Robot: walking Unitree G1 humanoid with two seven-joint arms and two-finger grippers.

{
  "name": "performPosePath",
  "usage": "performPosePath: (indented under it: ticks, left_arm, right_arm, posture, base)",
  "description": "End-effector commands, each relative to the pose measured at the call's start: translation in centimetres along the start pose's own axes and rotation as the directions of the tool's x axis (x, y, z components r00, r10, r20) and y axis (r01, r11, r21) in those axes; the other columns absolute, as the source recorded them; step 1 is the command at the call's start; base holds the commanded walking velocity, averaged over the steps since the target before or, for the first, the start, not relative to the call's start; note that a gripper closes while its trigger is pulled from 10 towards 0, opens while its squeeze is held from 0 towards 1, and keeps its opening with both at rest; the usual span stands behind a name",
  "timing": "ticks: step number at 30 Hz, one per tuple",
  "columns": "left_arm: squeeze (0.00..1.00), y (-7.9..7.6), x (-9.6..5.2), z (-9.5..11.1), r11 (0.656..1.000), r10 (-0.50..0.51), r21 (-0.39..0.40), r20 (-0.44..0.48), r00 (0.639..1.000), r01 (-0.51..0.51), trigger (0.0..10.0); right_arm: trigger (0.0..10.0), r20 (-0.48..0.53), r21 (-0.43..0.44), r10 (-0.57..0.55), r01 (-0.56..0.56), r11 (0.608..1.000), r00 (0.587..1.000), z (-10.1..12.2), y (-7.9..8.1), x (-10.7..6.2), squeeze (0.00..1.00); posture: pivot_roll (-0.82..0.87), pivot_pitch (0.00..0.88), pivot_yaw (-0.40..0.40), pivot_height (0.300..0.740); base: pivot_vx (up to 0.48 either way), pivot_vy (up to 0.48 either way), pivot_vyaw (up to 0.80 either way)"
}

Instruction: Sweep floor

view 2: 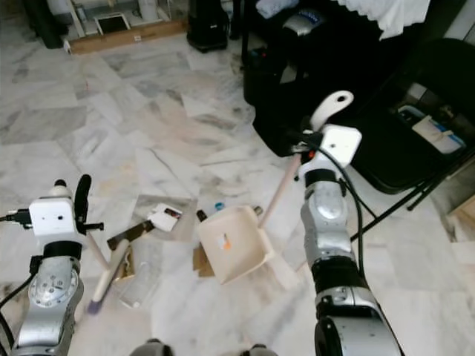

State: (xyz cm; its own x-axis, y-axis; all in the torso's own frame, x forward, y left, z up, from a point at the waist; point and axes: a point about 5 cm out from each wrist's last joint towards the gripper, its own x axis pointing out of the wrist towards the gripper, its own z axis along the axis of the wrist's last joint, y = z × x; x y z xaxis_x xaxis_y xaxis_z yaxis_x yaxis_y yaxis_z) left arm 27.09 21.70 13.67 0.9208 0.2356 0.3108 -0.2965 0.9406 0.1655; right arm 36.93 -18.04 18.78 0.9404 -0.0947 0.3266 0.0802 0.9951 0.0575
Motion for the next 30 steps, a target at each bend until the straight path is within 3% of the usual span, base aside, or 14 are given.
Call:
performPosePath:
  ticks: [1, 23, 30]
  left_arm:
    - [0.0, 0.37, 0.03, 0.59, 1.0, 0.002, 0.01, 0.037, 0.999, -0.002, 10.0]
    - [0.0, -0.23, -0.64, 0.53, 0.994, -0.063, -0.085, -0.001, 0.998, 0.063, 10.0]
    - [0.0, 0.02, -0.86, 0.44, 0.995, -0.069, -0.079, -0.008, 0.998, 0.069, 10.0]
  right_arm:
    - [10.0, 0.066, 0.006, 0.005, -0.005, 1.0, 0.998, 1.33, 0.33, 0.33, 0.0]
    - [10.0, 0.051, 0.024, 0.03, -0.032, 0.999, 0.998, 0.87, 0.79, -0.34, 0.0]
    - [10.0, 0.042, 0.031, 0.022, -0.024, 0.999, 0.999, 0.67, 0.8, -0.47, 0.0]
  posture:
    - [0.0, 0.195, -0.039, 0.74]
    - [0.02, 0.187, -0.038, 0.74]
    - [0.02, 0.177, -0.034, 0.74]
  base:
    - [0.0, -0.3, 0.0]
    - [0.0, -0.038, 0.0]
    - [0.271, 0.0, 0.0]
